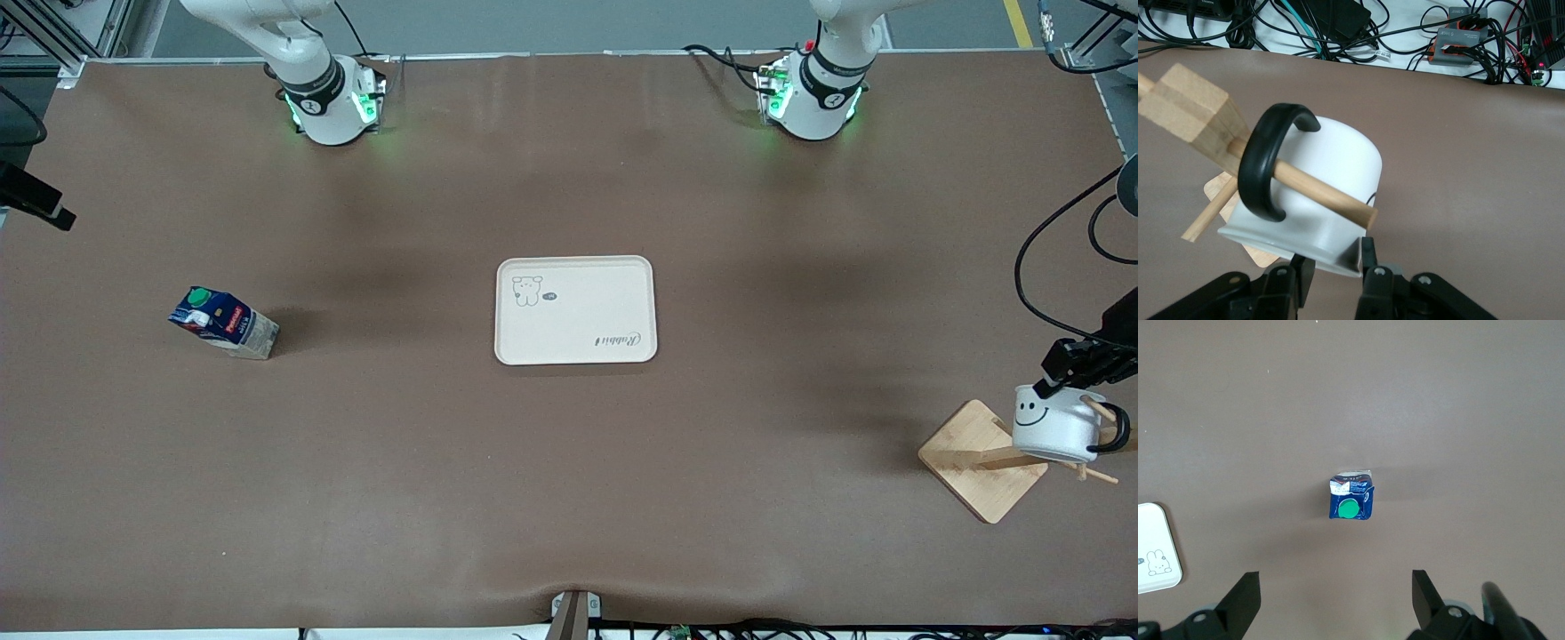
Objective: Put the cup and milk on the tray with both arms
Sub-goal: 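Grasp the white mug rim with the left gripper and lift it off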
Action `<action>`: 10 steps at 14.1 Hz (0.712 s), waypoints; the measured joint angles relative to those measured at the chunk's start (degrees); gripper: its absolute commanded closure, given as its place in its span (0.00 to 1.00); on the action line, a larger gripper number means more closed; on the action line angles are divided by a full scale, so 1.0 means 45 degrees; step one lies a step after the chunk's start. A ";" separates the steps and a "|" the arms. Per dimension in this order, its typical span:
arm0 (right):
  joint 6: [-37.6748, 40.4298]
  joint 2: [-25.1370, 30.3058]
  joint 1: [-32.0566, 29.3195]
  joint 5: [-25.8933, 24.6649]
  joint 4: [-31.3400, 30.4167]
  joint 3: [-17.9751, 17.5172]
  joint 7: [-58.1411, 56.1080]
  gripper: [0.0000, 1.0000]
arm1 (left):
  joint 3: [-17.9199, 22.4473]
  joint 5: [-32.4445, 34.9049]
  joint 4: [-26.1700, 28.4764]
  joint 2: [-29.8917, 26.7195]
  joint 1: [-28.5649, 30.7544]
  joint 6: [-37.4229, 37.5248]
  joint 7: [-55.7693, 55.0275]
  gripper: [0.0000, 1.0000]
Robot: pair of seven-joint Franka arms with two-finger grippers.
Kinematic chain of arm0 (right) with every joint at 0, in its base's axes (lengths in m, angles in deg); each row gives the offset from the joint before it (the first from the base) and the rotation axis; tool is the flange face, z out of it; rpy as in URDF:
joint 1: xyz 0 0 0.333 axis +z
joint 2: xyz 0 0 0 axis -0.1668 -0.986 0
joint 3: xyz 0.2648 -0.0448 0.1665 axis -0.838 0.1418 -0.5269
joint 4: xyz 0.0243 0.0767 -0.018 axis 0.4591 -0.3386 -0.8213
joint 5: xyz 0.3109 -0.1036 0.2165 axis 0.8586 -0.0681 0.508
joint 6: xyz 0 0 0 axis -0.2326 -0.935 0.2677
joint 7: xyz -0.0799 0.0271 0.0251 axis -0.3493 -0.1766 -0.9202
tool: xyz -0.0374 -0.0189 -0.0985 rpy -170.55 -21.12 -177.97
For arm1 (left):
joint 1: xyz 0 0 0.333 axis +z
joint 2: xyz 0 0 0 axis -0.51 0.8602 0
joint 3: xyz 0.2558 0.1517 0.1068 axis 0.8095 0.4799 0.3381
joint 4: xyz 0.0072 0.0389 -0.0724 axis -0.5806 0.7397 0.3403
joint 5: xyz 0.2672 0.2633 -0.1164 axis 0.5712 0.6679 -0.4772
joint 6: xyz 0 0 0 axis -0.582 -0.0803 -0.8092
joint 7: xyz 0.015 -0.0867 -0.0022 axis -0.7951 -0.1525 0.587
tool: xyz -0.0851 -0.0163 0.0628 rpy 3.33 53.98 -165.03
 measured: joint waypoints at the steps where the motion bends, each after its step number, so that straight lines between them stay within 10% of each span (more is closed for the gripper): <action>1: 0.0000 0.0000 0.0000 0.0000 0.0000 0.0000 0.0000 0.00 | 0.0000 0.0000 -0.0004 0.0012 -0.0001 0.0002 0.0005 0.82; 10: -0.0293 -0.0416 0.0003 0.0000 0.0179 -0.0017 -0.0004 0.00 | -0.0031 0.0314 -0.0244 -0.0084 -0.0076 0.0738 0.0070 1.00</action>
